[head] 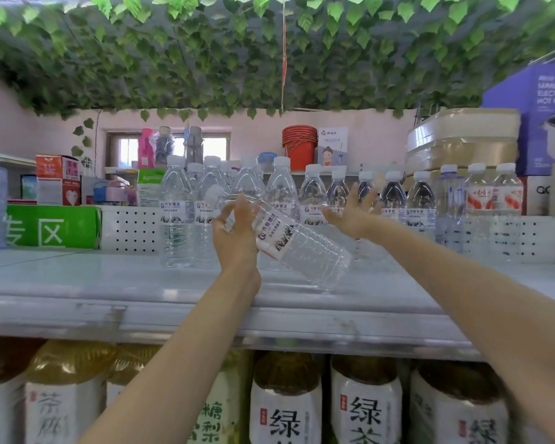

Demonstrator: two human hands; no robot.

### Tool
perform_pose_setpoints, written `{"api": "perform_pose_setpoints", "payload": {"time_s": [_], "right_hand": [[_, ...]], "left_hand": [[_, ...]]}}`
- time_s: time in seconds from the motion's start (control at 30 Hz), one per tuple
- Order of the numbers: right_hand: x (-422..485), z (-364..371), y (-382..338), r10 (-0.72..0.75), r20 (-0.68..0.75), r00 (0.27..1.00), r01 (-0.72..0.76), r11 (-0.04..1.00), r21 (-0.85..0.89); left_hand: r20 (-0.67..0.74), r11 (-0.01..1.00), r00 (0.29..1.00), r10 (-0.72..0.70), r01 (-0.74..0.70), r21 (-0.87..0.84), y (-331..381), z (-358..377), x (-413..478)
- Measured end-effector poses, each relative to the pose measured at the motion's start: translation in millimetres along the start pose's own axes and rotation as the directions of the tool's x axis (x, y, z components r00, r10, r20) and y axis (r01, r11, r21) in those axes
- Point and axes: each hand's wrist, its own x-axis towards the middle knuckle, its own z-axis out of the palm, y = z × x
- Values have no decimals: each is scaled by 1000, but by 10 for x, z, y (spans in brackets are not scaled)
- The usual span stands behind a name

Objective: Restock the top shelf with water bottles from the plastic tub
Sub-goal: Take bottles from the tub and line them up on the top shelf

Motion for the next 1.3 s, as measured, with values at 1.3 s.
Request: {"api": "perform_pose_setpoints", "payload": {"time_s": [1.3], "right_hand": [[-119,416,-103,102,61,993,-113,651,750]], "left_hand": [[741,-215,670,48,-717,663,-75,-443,-245]]}}
